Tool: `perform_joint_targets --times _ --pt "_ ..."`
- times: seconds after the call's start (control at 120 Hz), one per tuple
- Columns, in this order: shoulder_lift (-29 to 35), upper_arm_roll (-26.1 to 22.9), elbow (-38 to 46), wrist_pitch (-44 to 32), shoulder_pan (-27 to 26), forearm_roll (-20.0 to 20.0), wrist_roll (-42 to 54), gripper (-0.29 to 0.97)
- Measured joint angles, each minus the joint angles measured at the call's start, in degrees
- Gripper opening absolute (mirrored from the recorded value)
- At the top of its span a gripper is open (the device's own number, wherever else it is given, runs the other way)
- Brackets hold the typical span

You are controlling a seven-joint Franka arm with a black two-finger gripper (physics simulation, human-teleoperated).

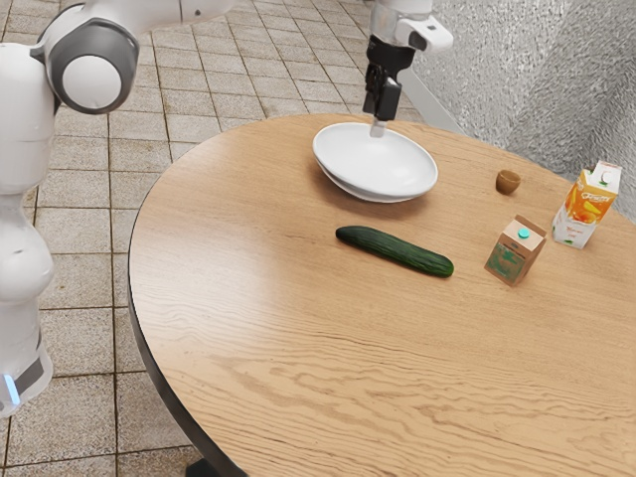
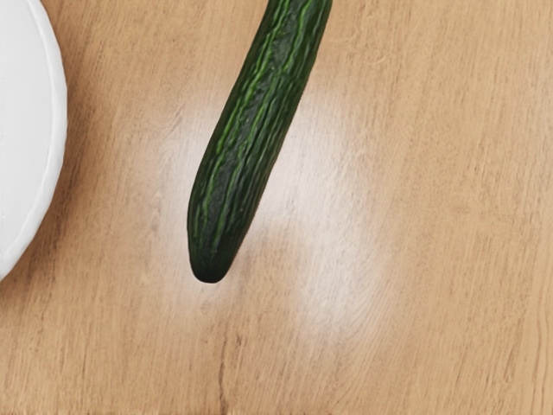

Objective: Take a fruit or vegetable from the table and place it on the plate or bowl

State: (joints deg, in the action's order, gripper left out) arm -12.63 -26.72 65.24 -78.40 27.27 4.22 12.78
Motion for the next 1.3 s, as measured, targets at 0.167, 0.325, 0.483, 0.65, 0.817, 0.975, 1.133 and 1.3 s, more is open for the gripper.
perform_joint_targets --times 0.167,0.325,0.483,0.65,0.817,0.975,1.133,1.3 --pt "-0.13 -0.07 0.00 0.25 0.01 0.31 -1.55 0.68" --pt "-0.43 0.08 -0.12 0.37 0.08 0.22 -2.63 0.68" --pt "1.81 0.16 -1.35 0.56 0.12 0.03 -3.50 0.68" --pt "1.78 -1.01 -11.29 1.85 0.25 -1.03 -3.80 0.68" --pt "0.55 -3.50 -10.17 3.57 0.21 0.50 -5.05 0.68" --pt "-1.34 -4.28 -2.28 1.06 0.34 2.36 -3.57 0.68" --pt "-0.62 -3.41 5.19 -3.72 -0.71 4.63 -3.83 0.68" --pt "-0.41 -1.17 6.83 -5.08 -0.69 5.52 -6.47 0.68"
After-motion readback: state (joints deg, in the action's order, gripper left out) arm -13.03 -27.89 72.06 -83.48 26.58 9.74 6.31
